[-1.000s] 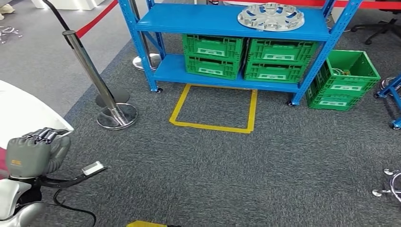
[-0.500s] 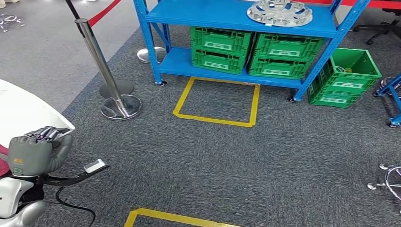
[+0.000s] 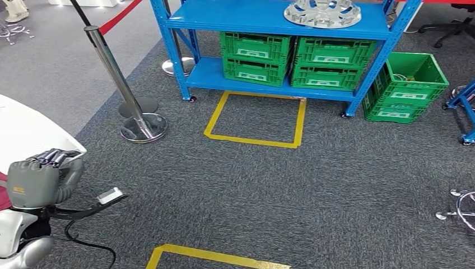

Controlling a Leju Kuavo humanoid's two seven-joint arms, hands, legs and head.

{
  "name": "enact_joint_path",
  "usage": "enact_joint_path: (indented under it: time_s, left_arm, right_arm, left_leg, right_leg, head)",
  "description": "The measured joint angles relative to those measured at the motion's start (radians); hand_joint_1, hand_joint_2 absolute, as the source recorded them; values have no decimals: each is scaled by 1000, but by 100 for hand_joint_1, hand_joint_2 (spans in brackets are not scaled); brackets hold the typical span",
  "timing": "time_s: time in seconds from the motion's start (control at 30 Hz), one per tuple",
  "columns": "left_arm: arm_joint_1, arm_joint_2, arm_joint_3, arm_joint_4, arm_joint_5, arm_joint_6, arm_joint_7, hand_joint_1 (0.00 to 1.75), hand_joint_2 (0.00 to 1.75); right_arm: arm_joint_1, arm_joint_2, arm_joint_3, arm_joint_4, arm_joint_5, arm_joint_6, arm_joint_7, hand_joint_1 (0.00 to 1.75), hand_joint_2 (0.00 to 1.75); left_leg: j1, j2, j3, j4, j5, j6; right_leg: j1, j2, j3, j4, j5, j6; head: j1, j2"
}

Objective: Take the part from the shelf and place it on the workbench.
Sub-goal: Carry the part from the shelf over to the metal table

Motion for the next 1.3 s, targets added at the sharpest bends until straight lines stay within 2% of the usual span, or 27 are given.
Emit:
enact_joint_path:
  time_s: [0.1, 0.17, 0.3, 0.37, 0.43, 0.47, 0.5, 0.53, 0.57, 0.6, 0.63, 0.67, 0.7, 0.73, 0.77, 0.8, 0.83, 0.9, 0.97, 1.0, 1.03, 1.07, 1.1, 1.13, 1.17, 1.23, 1.3]
  left_arm:
    - [14, 1, 10, -1, 1, 0, -1, 175, 175]
    - [26, 1, 20, -2, 1, 0, -2, 175, 175]
    - [48, 5, 40, -14, -4, 0, -3, 175, 175]
    - [54, 7, 49, -21, -11, 0, -3, 175, 175]
    - [60, 5, 53, -25, -16, 0, -3, 175, 175]
    - [65, 3, 54, -25, -17, 0, -3, 175, 175]
    - [70, 1, 54, -25, -19, 0, -3, 175, 175]
    - [73, -1, 54, -25, -21, 0, -2, 175, 175]
    - [75, -3, 54, -25, -23, 0, -1, 175, 175]
    - [76, -4, 55, -25, -25, -1, 1, 175, 175]
    - [77, -4, 56, -26, -27, -1, 3, 175, 175]
    - [78, -5, 58, -27, -29, -1, 4, 175, 175]
    - [79, -4, 61, -29, -30, -2, 4, 175, 175]
    - [80, -4, 64, -31, -31, -2, 5, 175, 175]
    - [80, -3, 66, -33, -32, -2, 5, 175, 175]
    - [82, -3, 67, -33, -32, -2, 6, 175, 175]
    - [83, -3, 68, -34, -33, -3, 7, 175, 175]
    - [82, -3, 69, -34, -33, -4, 11, 175, 175]
    - [81, -4, 69, -35, -33, -5, 14, 175, 175]
    - [81, -5, 70, -35, -33, -5, 15, 175, 175]
    - [83, -6, 70, -35, -33, -5, 15, 175, 175]
    - [83, -7, 70, -35, -33, -5, 16, 175, 175]
    - [84, -7, 70, -35, -33, -5, 16, 175, 175]
    - [83, -7, 71, -36, -33, -5, 16, 175, 175]
    - [82, -7, 71, -37, -33, -5, 16, 175, 175]
    - [82, -7, 72, -40, -33, -5, 17, 175, 175]
    - [85, -8, 72, -42, -33, -6, 19, 175, 175]
  right_arm:
    - [-1, 0, 0, 0, -10, -8, 0, 0, 0]
    - [-1, 0, 0, 0, -14, -16, 0, 0, 0]
    - [-5, 4, 1, 0, -9, -57, 0, 0, 0]
    - [-8, 4, 3, 0, -3, -83, 0, 0, 0]
    - [-9, 4, 6, 0, 4, -100, 0, 0, 0]
    - [-10, 5, 8, 0, 7, -107, 0, 0, 0]
    - [-10, 5, 9, 0, 9, -112, 0, 0, 0]
    - [-10, 5, 12, 0, 12, -117, 0, 0, 0]
    - [-9, 5, 14, 0, 14, -122, 1, 0, 0]
    - [-9, 5, 18, 0, 17, -127, 1, 0, 0]
    - [-10, 7, 20, 1, 20, -130, 1, 0, 0]
    - [-11, 10, 23, 2, 23, -133, 0, 0, 0]
    - [-11, 12, 25, 2, 25, -136, -1, 0, 0]
    - [-10, 15, 27, 3, 26, -137, -3, 0, 0]
    - [-9, 14, 28, 3, 27, -139, -2, 0, 0]
    - [-9, 14, 30, 3, 28, -140, -1, 0, 0]
    - [-10, 14, 31, 3, 29, -141, 1, 0, 0]
    - [-10, 14, 34, 3, 31, -142, 3, 0, 0]
    - [-8, 14, 38, 3, 31, -141, 3, 0, 0]
    - [-8, 14, 39, 3, 32, -141, 4, 0, 0]
    - [-8, 14, 39, 3, 32, -141, 4, 0, 0]
    - [-8, 14, 40, 3, 33, -141, 4, 0, 0]
    - [-9, 14, 42, 3, 33, -141, 5, 0, 0]
    - [-10, 15, 44, 3, 34, -141, 5, 0, 0]
    - [-11, 15, 45, 3, 35, -141, 5, 0, 0]
    - [-13, 16, 48, 3, 39, -143, 5, 0, 0]
    - [-15, 17, 51, 3, 43, -146, 7, 0, 0]
  left_leg:
    - [1, 0, -4, 0, 2, -13]
    - [1, 0, -6, 0, 3, -17]
    - [0, -2, -4, -15, 12, 1]
    - [8, -7, 2, -39, 28, 7]
    - [13, -16, -4, -45, 36, 5]
    - [15, -22, -9, -44, 38, 2]
    - [17, -29, -13, -42, 40, -2]
    - [21, -38, -17, -38, 42, -7]
    - [26, -48, -21, -34, 42, -14]
    - [31, -59, -26, -26, 41, -22]
    - [34, -69, -32, -16, 39, -33]
    - [35, -78, -39, -5, 37, -42]
    - [35, -86, -46, 3, 36, -50]
    - [34, -94, -51, 7, 37, -57]
    - [35, -103, -54, 9, 40, -62]
    - [37, -102, -57, 13, 39, -64]
    - [36, -89, -66, 28, 27, -65]
    - [33, -46, -105, 117, -33, -61]
    - [26, -23, -159, 252, -105, -54]
    - [23, -20, -174, 298, -121, -49]
    - [19, -18, -172, 310, -119, -42]
    - [13, -15, -152, 285, -101, -32]
    - [6, -6, -116, 230, -72, -20]
    - [-4, 18, -78, 166, -51, -6]
    - [-14, 42, -47, 110, -39, 6]
    - [-27, 70, -23, 57, -38, 18]
    - [-26, 48, -25, 47, -33, 20]
  right_leg:
    - [1, 0, -5, 4, 0, -2]
    - [1, 0, -8, 5, 1, -4]
    - [-3, -6, -7, -3, 5, 8]
    - [-3, -2, -29, 43, -34, 14]
    - [-11, 2, -84, 166, -106, 24]
    - [-16, 2, -112, 229, -131, 30]
    - [-21, 2, -127, 265, -140, 37]
    - [-26, 2, -123, 263, -128, 44]
    - [-32, 4, -99, 220, -100, 51]
    - [-40, 15, -61, 150, -68, 59]
    - [-45, 38, -28, 87, -49, 66]
    - [-49, 55, -5, 44, -39, 64]
    - [-51, 68, 5, 25, -40, 58]
    - [-48, 69, 5, 30, -46, 47]
    - [-48, 56, 5, 36, -45, 34]
    - [-46, 46, 6, 40, -43, 25]
    - [-44, 34, 6, 42, -40, 17]
    - [-37, 9, 1, 42, -34, 3]
    - [-26, -17, -7, 42, -32, -5]
    - [-20, -30, -10, 42, -31, -7]
    - [-15, -44, -11, 42, -31, -8]
    - [-9, -57, -12, 42, -32, -10]
    - [-5, -70, -11, 42, -32, -11]
    - [-1, -81, -9, 41, -34, -12]
    - [3, -92, -9, 42, -36, -12]
    - [8, -115, -9, 42, -38, -8]
    - [10, -134, -8, 41, -42, -2]
  head:
    - [0, 0]
    - [0, 0]
    - [0, 0]
    - [3, 0]
    - [6, 0]
    - [6, 0]
    - [6, 0]
    - [6, 0]
    - [6, 0]
    - [6, 0]
    - [8, 0]
    - [10, 0]
    - [10, 0]
    - [9, 0]
    - [7, 0]
    - [4, 0]
    - [1, 0]
    - [-5, 0]
    - [-8, 0]
    - [-8, 0]
    - [-8, 0]
    - [-8, 0]
    - [-8, 0]
    - [-8, 0]
    - [-8, 0]
    - [-8, 0]
    - [-8, 0]
